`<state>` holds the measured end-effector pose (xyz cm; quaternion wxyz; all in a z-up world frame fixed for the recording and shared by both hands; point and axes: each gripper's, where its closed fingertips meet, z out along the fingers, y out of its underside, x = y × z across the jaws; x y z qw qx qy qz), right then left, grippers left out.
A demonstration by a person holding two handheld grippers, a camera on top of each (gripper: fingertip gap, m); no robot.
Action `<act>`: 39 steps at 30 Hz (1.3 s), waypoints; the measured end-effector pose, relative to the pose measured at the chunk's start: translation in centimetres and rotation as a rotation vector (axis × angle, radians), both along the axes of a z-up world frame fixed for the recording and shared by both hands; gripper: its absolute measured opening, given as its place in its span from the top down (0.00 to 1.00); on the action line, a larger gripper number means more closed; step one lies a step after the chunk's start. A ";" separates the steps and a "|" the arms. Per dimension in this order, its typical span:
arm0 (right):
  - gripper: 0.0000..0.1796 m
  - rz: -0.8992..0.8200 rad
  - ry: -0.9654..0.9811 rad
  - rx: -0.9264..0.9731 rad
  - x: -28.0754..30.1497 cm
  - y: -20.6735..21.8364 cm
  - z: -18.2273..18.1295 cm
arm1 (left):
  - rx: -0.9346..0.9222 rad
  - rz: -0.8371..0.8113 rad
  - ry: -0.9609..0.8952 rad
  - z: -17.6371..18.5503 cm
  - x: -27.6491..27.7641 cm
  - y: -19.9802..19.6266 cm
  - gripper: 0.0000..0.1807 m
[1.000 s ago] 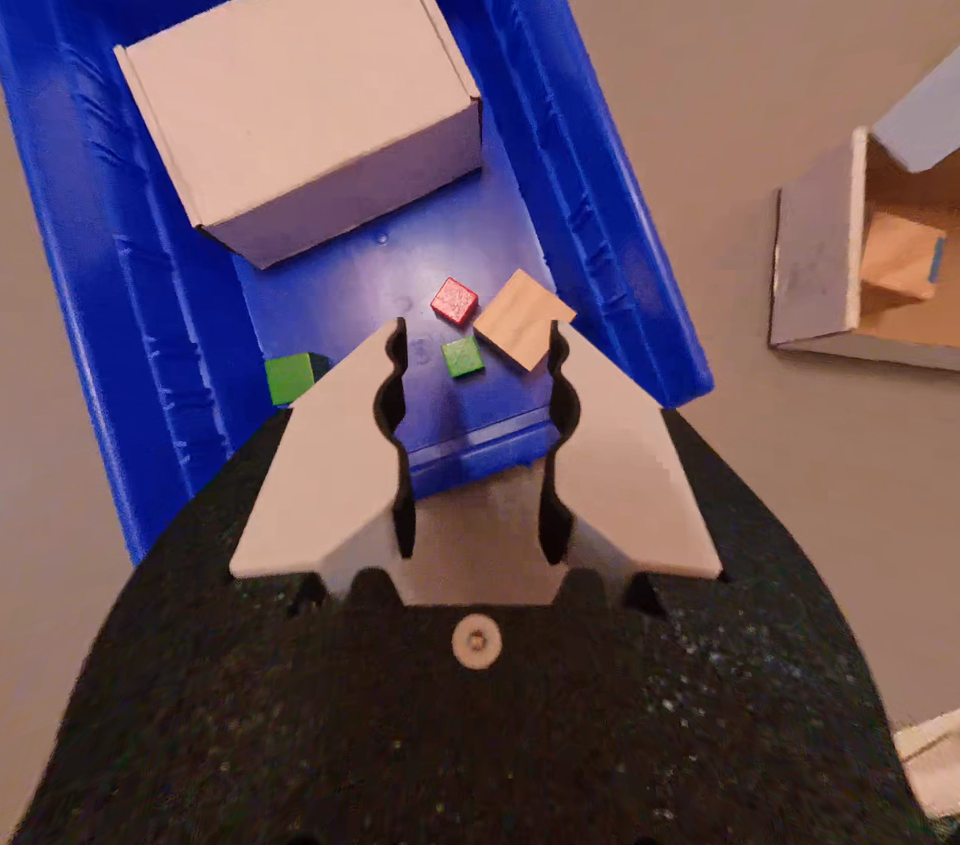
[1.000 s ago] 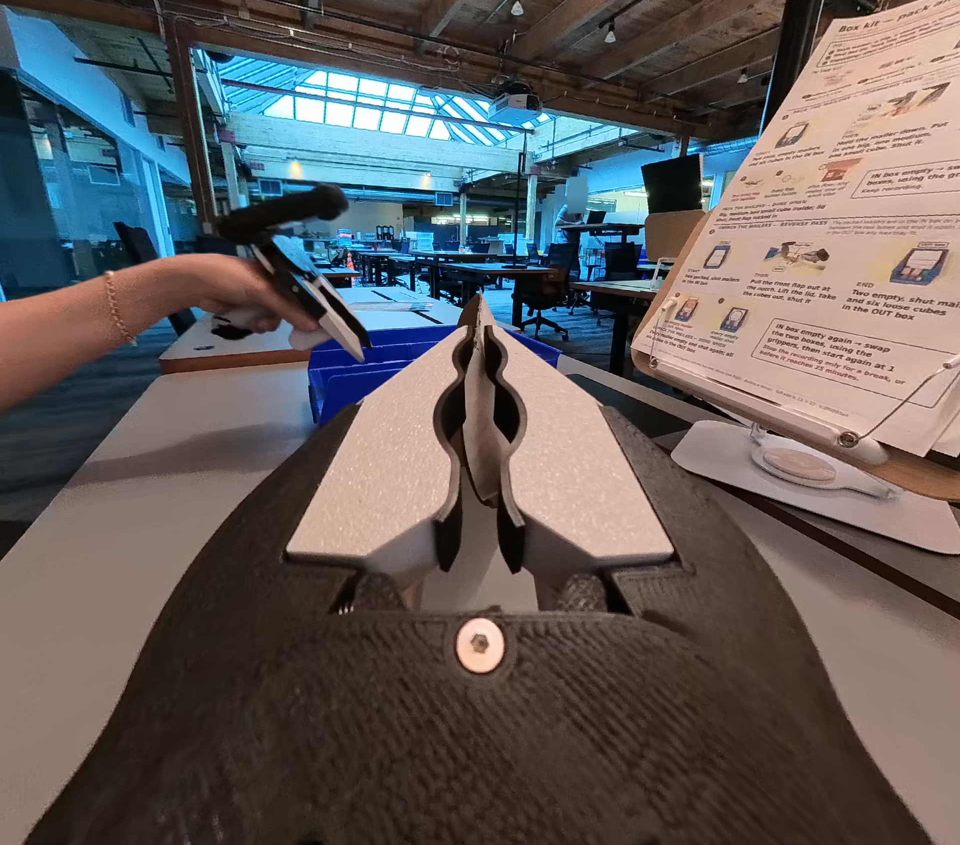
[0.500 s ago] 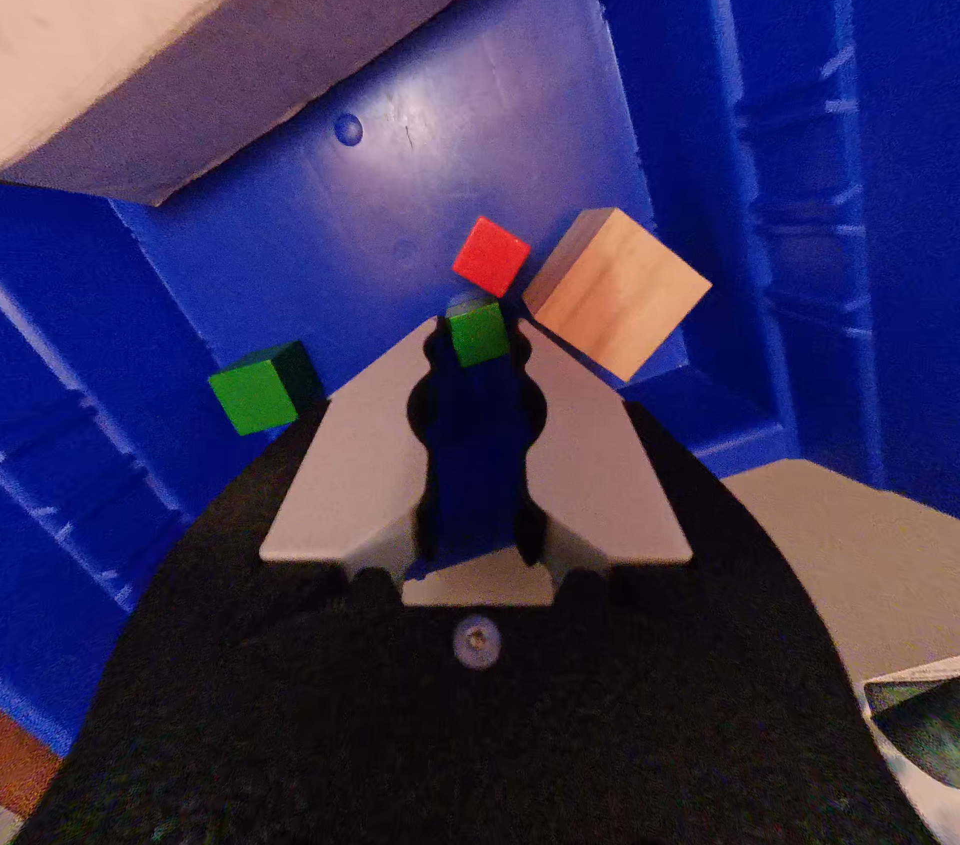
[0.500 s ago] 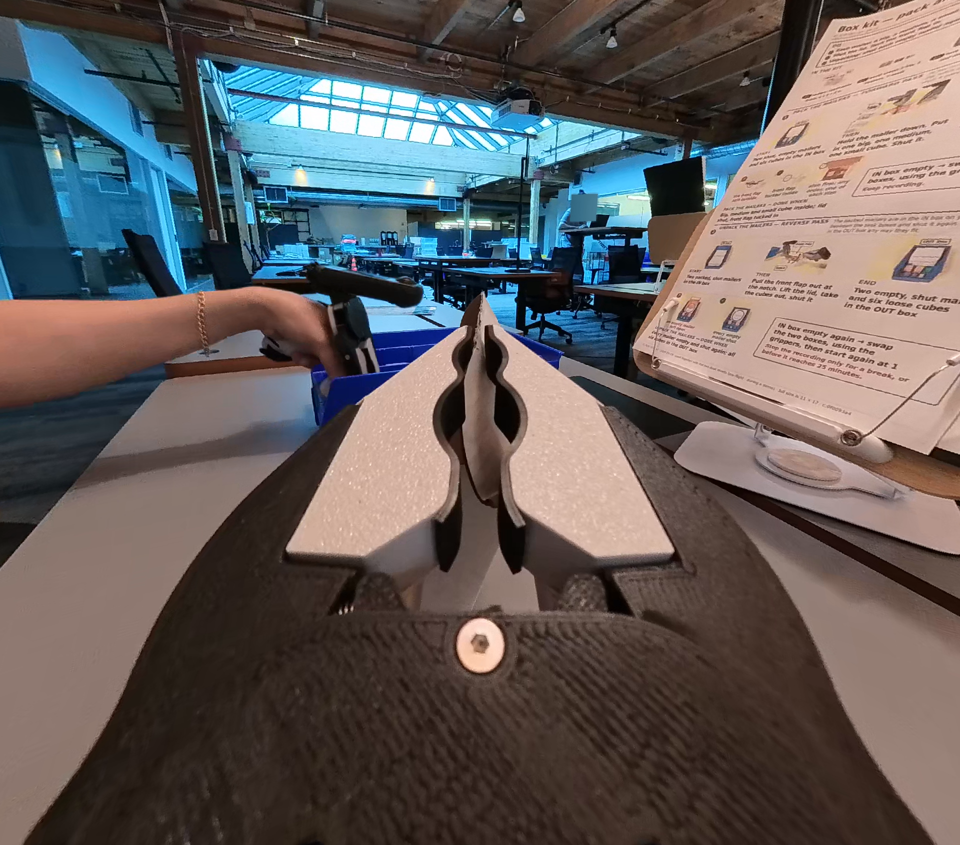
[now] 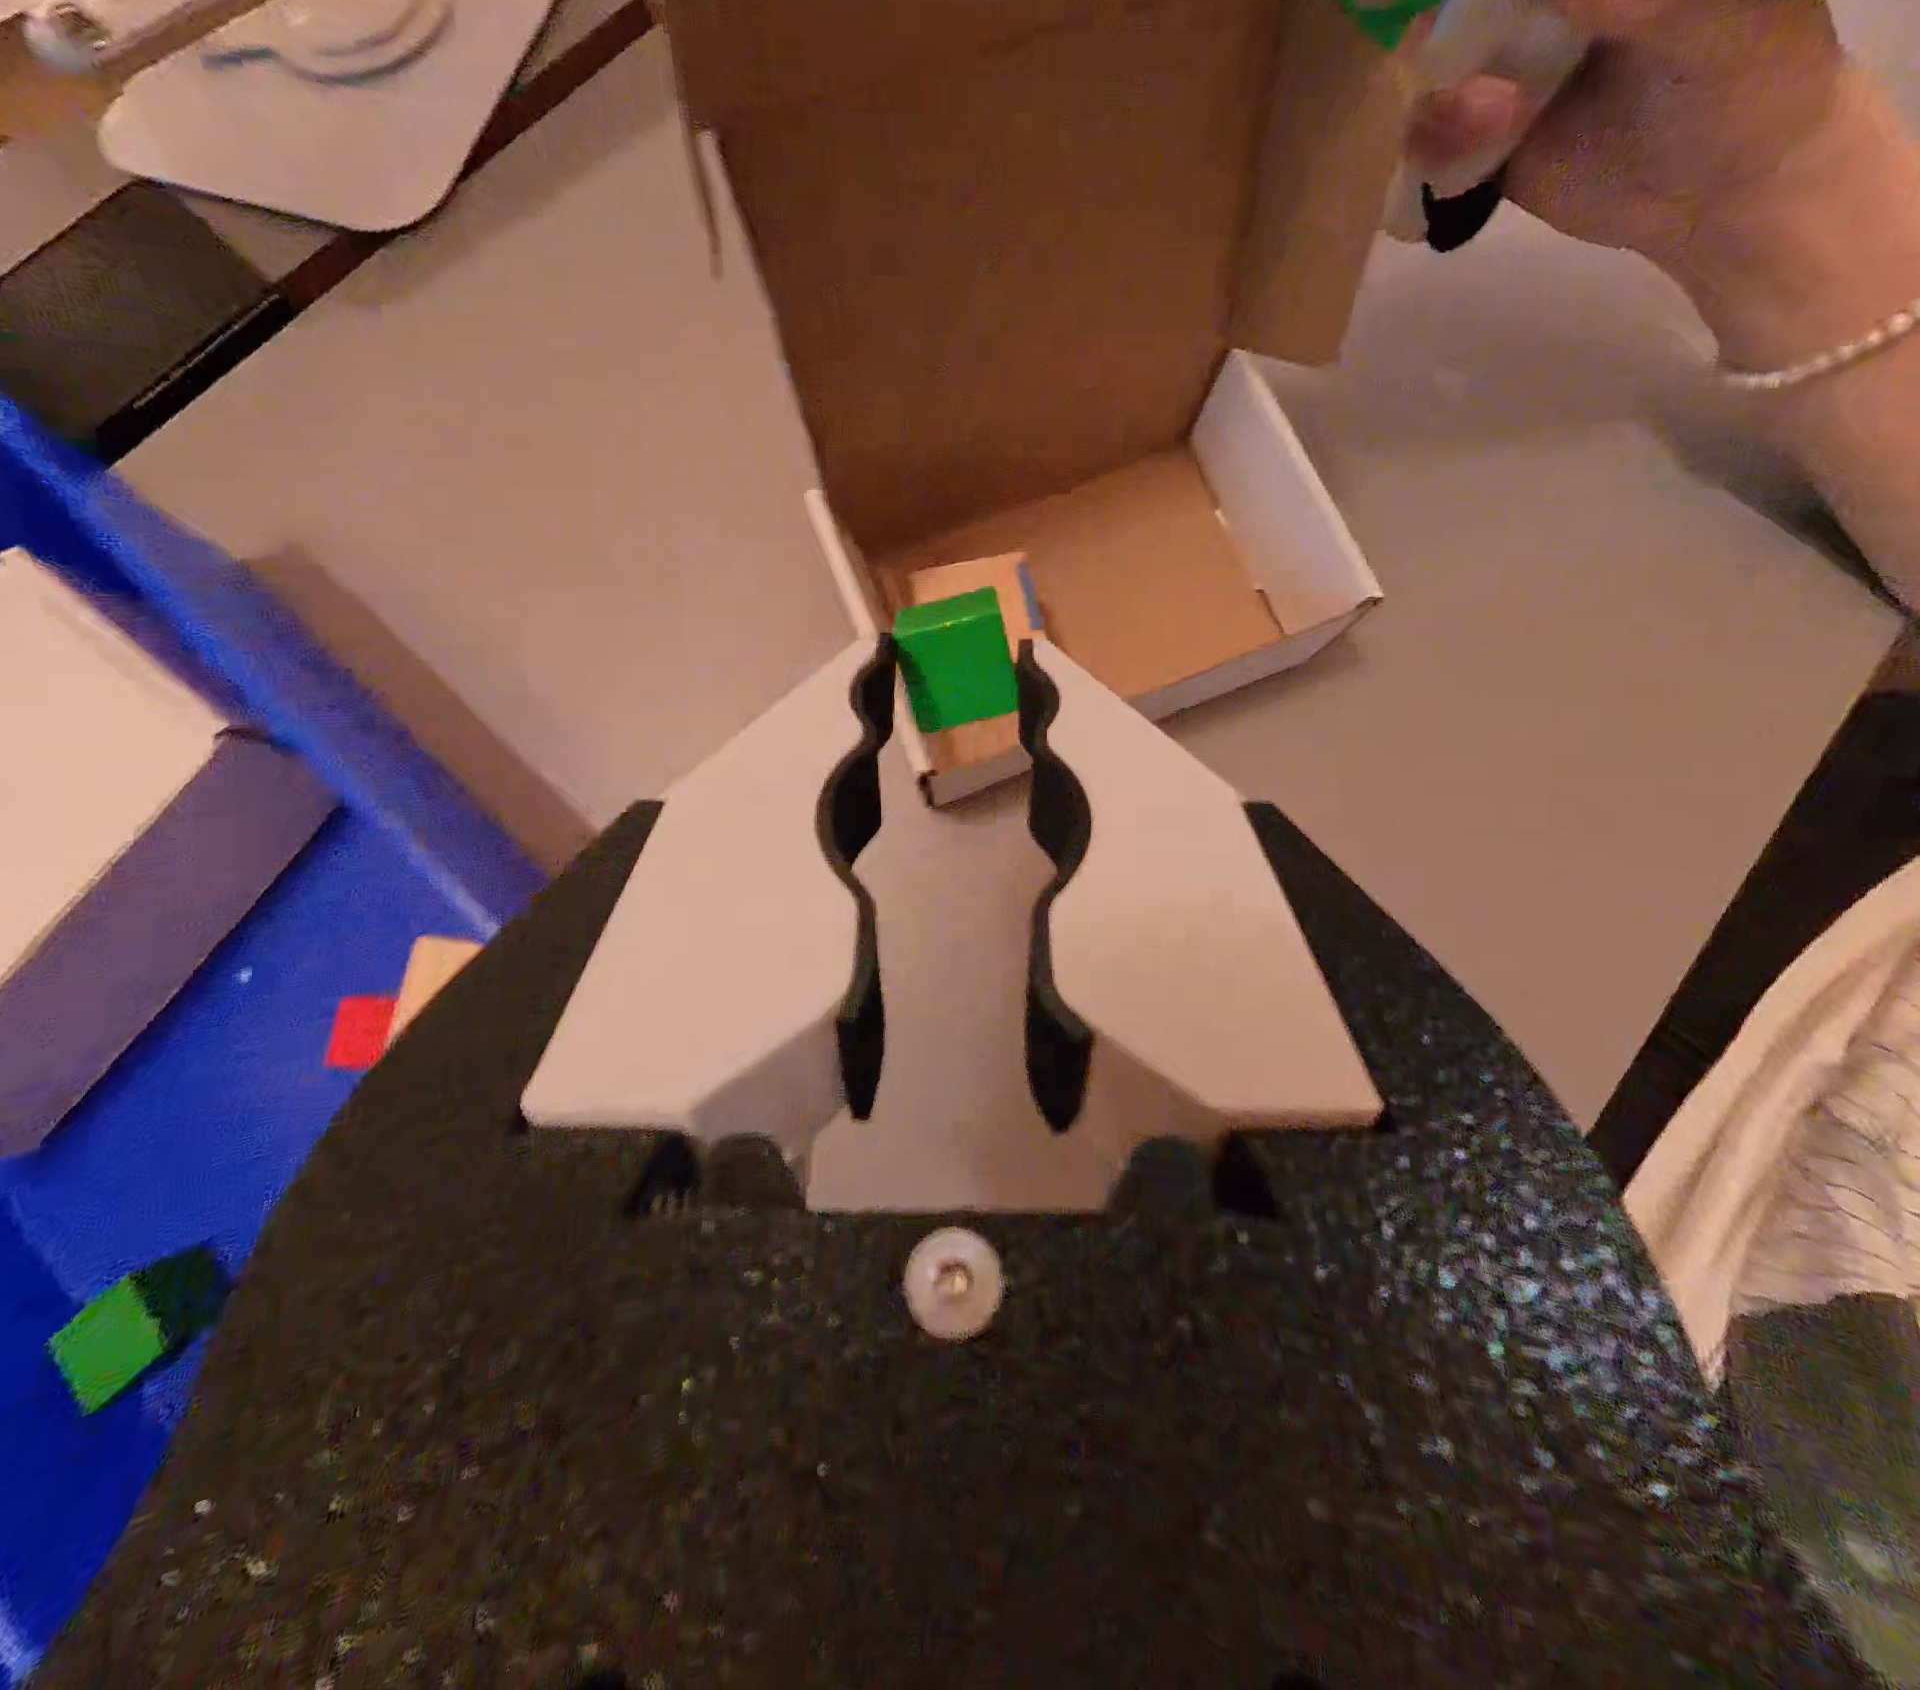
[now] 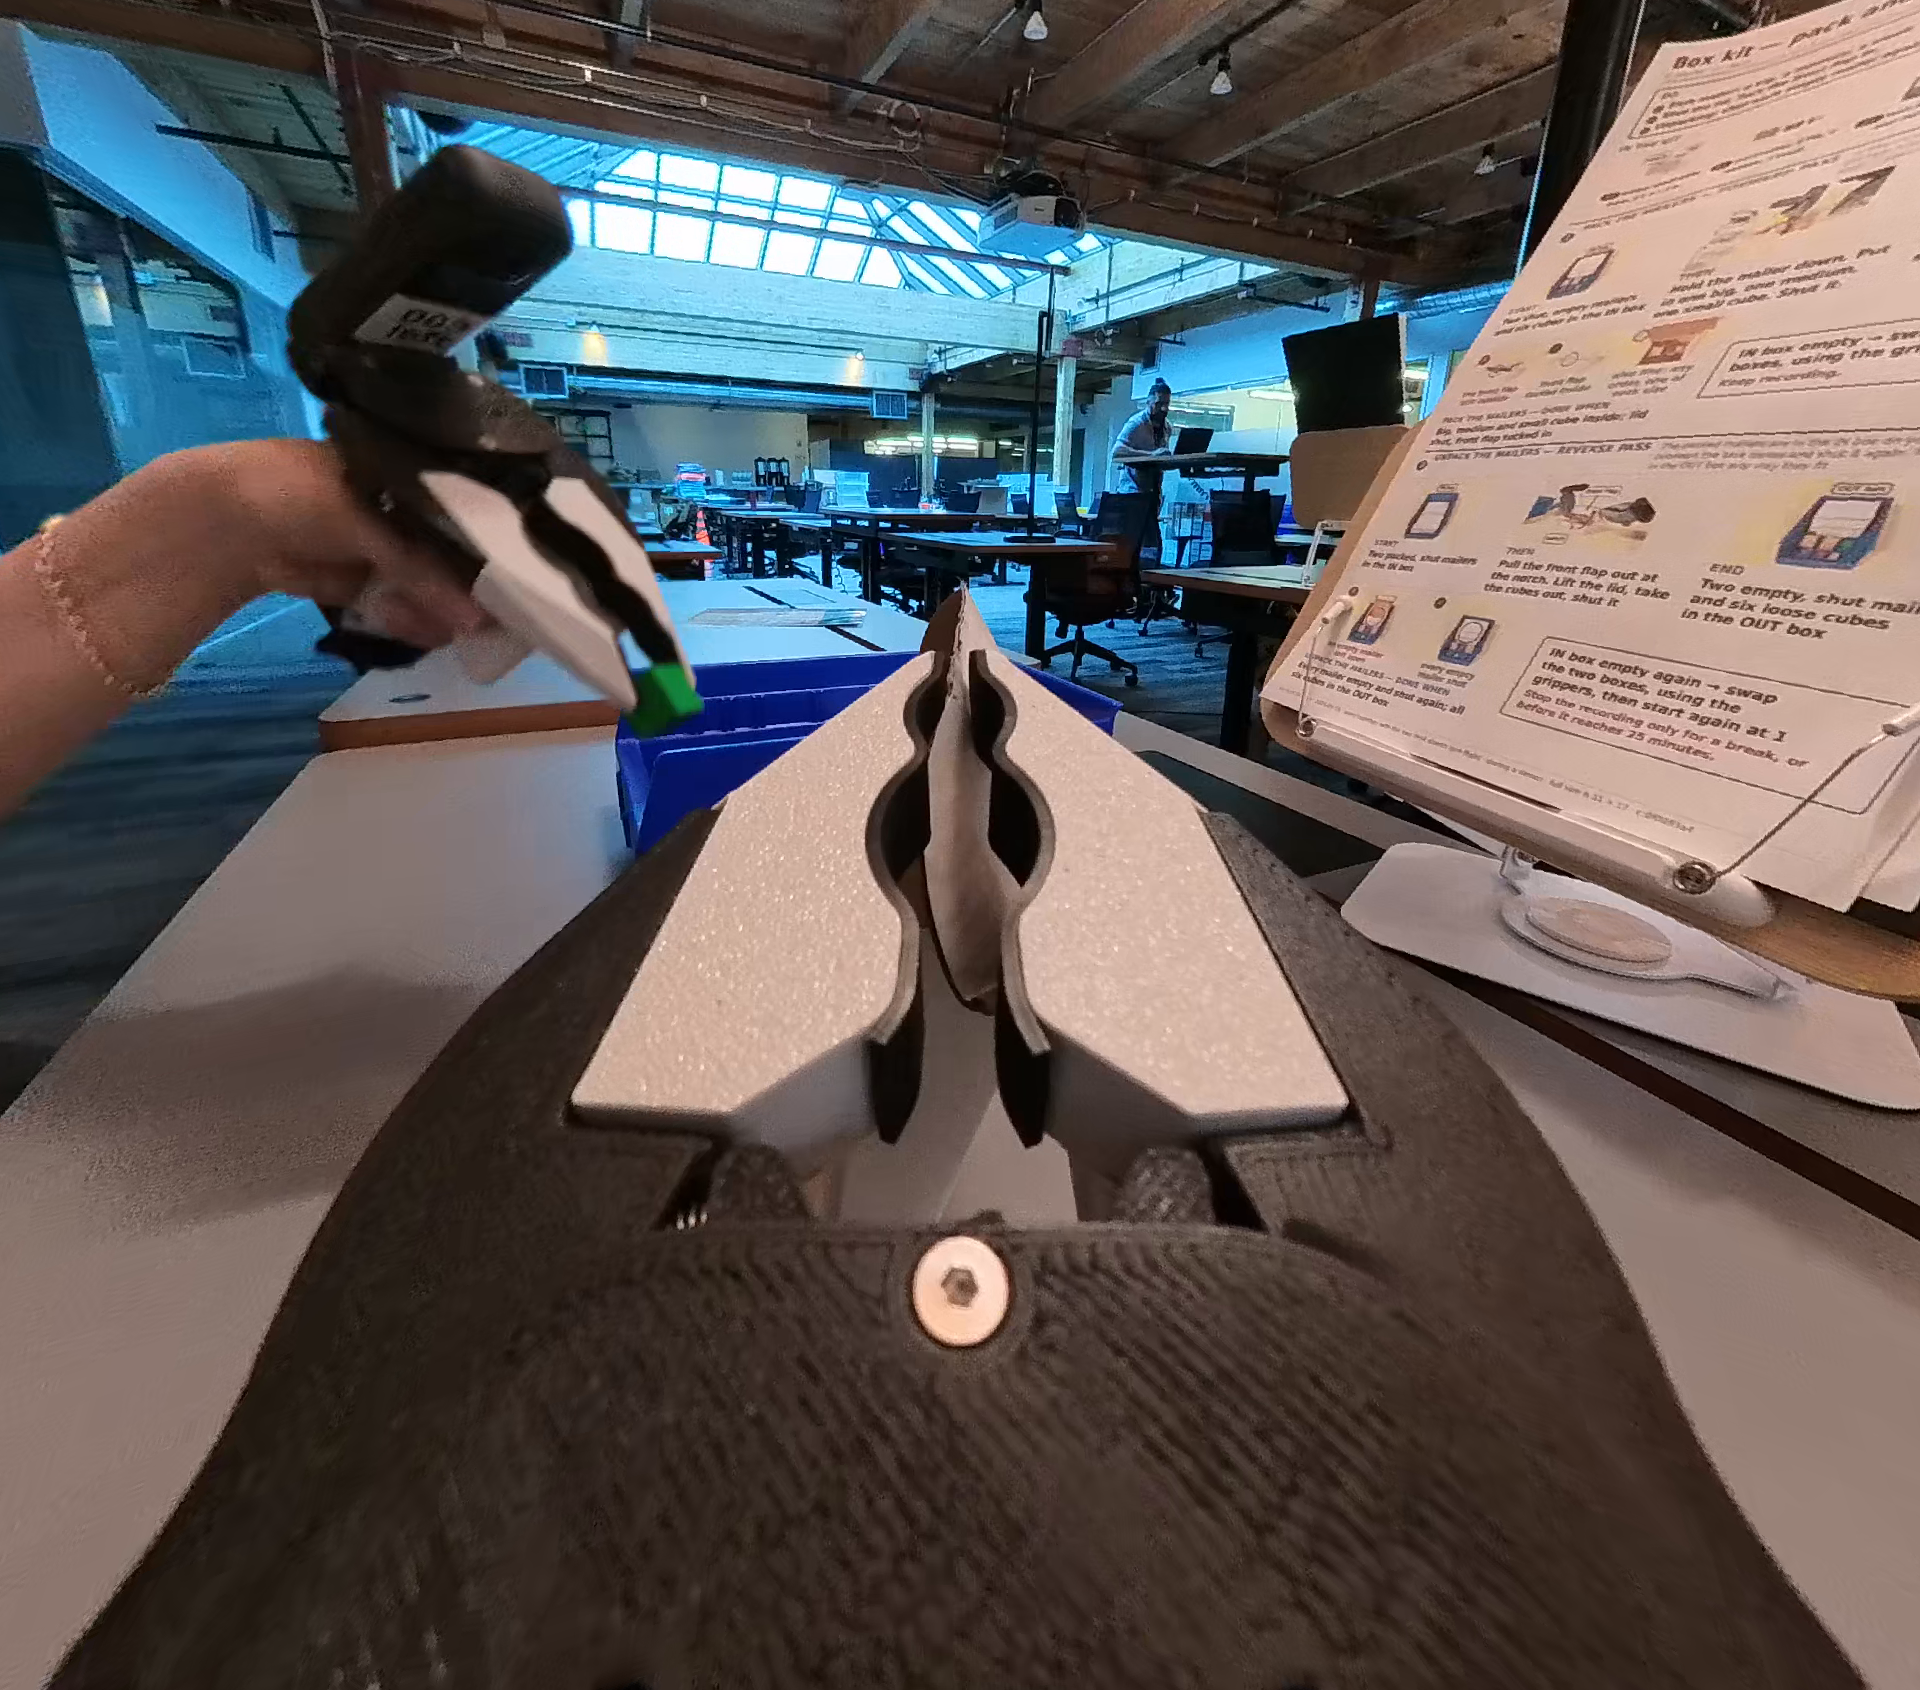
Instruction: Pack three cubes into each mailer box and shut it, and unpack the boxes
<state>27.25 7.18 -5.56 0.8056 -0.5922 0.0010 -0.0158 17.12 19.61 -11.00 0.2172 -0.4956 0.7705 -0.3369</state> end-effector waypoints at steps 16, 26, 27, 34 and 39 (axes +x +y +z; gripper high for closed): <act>0.99 -0.003 -0.008 0.002 -0.1 0.0 0.0 | -0.016 -0.022 0.020 -4.4 1.3 -3.5 0.81; 0.99 -0.003 -0.010 0.000 -0.1 0.0 0.0 | 0.261 0.610 0.271 -4.1 -4.0 20.9 0.79; 0.99 -0.005 -0.011 -0.002 -0.1 0.0 0.0 | 0.256 0.637 0.328 -5.3 -4.3 22.1 0.76; 0.99 -0.005 -0.019 -0.004 -0.2 0.1 0.0 | 0.224 0.744 0.616 -11.9 -6.5 26.2 0.70; 0.99 -0.008 -0.014 0.000 -0.1 0.0 0.0 | 0.161 0.760 0.662 -13.4 -6.5 26.3 0.86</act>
